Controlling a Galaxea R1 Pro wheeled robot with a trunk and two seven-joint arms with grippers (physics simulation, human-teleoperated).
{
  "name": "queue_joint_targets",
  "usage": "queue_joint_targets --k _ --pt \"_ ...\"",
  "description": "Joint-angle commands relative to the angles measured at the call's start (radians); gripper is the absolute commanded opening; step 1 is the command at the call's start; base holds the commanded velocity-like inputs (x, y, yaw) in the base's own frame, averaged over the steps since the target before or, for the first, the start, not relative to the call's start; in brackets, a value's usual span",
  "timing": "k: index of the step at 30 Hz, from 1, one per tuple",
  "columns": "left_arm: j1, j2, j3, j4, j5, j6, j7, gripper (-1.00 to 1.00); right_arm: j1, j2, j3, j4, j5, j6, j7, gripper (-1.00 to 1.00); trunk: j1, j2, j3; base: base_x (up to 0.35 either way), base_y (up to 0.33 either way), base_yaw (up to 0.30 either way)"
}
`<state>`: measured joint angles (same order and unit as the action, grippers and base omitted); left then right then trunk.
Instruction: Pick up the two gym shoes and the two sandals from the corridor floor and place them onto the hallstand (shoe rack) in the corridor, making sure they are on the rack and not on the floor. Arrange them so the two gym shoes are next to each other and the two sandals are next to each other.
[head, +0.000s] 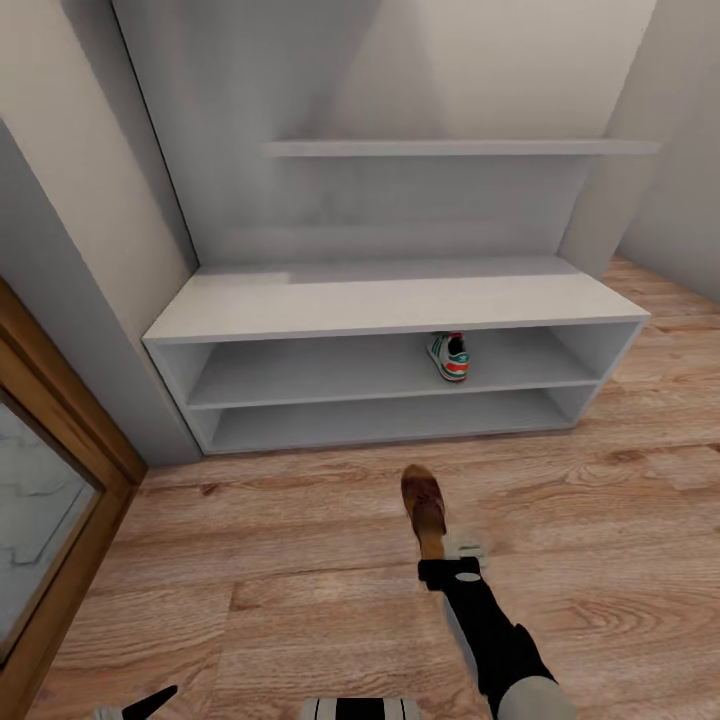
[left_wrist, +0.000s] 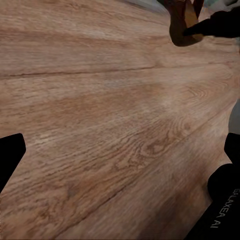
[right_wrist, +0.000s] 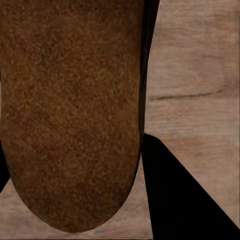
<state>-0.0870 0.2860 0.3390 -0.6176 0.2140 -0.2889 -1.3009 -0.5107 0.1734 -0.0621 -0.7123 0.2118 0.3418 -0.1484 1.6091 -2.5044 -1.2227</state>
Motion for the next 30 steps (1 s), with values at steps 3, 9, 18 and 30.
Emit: queue_joint_targets --k 3,9,18,30 --pt "0.0 0.001 0.002 0.002 0.0 -0.007 -0.001 1.0 -0.072 0.001 0.008 0.001 0.004 0.08 -0.03 -1.0 0.0 0.0 -0.001 0.0 0.0 0.0" --pt "0.0 0.001 0.003 0.002 -0.001 -0.007 0.001 1.0 -0.223 0.001 0.014 -0.004 0.001 0.182 -0.054 -1.0 0.0 0.0 -0.001 0.0 0.0 0.0" --pt "-0.002 0.001 0.003 -0.002 0.0 -0.007 0.002 1.0 -0.245 0.001 0.017 0.002 0.001 0.193 -0.051 -1.0 0.0 0.0 -0.001 0.0 0.0 0.0" --pt "-0.002 0.0 0.002 -0.002 -0.001 -0.006 0.001 1.0 -0.246 0.001 0.018 0.003 0.001 0.192 -0.051 -1.0 0.0 0.0 -0.001 0.0 0.0 0.0"
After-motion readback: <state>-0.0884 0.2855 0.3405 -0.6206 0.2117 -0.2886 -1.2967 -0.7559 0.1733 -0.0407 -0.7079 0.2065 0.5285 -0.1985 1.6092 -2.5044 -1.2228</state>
